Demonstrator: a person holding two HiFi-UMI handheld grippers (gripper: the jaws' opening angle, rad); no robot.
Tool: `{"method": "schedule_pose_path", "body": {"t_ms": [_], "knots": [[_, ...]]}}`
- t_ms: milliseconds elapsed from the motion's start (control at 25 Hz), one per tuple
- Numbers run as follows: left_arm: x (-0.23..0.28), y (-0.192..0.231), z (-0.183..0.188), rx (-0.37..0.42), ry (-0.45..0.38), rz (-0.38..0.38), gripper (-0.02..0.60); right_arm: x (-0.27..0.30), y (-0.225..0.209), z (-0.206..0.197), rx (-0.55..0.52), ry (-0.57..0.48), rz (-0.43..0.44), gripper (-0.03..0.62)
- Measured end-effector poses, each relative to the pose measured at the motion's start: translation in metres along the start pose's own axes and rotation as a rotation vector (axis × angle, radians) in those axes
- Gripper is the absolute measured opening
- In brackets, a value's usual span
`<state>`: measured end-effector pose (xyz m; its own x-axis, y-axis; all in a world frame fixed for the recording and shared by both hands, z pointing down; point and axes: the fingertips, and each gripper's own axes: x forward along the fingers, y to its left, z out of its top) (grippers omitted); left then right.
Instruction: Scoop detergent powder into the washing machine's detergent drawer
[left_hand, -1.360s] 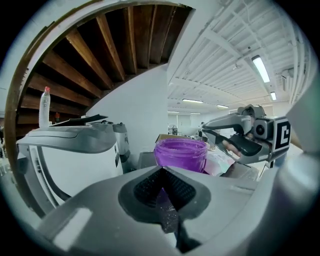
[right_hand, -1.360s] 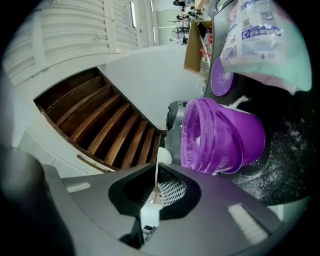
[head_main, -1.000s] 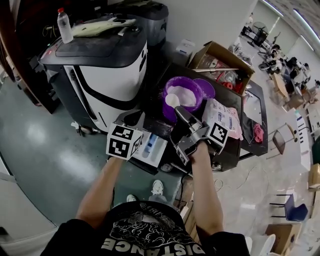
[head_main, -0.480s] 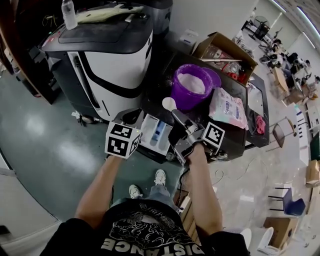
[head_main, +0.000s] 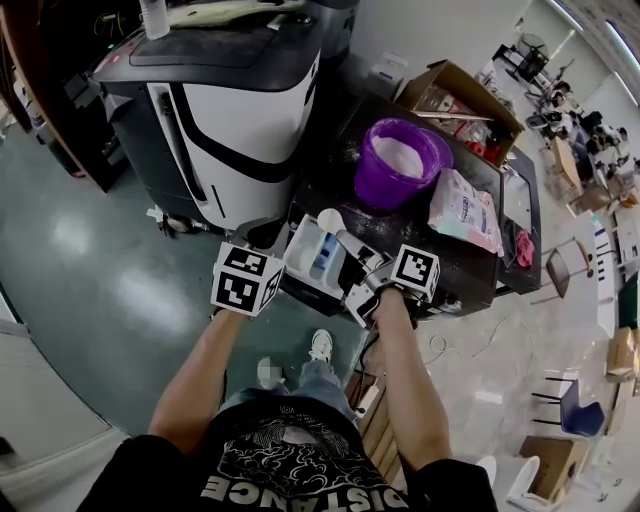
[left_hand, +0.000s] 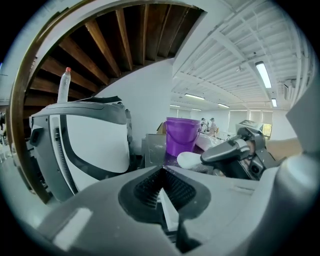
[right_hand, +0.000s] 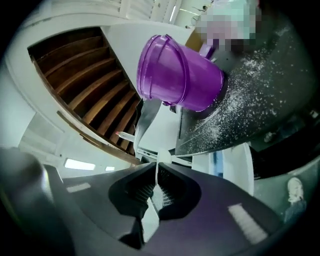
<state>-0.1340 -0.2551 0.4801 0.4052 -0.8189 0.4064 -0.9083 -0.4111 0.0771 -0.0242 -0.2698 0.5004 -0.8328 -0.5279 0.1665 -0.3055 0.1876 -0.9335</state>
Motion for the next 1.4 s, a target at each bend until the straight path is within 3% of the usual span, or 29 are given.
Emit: {"method": "schedule_pose_path", "body": {"t_ms": [720, 1080, 1400], "knots": [[-0.010, 0.004, -0.019, -0.026, 0.019, 0.022, 0.000, 0.021, -0.052, -0.037, -0.409, 0.339, -0.317, 0.035], [-0.015, 0.004, -0.024, -0.036, 0.021, 0.025, 0.000, 0.032, -0.058, -0.044, -0.755, 0.521, -0.451, 0.035], [-0.021, 0.013, -0.028, -0.052, 0.022, 0.037, 0.001, 0.035, -0.063, -0.047, -0.993, 0.621, -0.524, 0.035]]}}
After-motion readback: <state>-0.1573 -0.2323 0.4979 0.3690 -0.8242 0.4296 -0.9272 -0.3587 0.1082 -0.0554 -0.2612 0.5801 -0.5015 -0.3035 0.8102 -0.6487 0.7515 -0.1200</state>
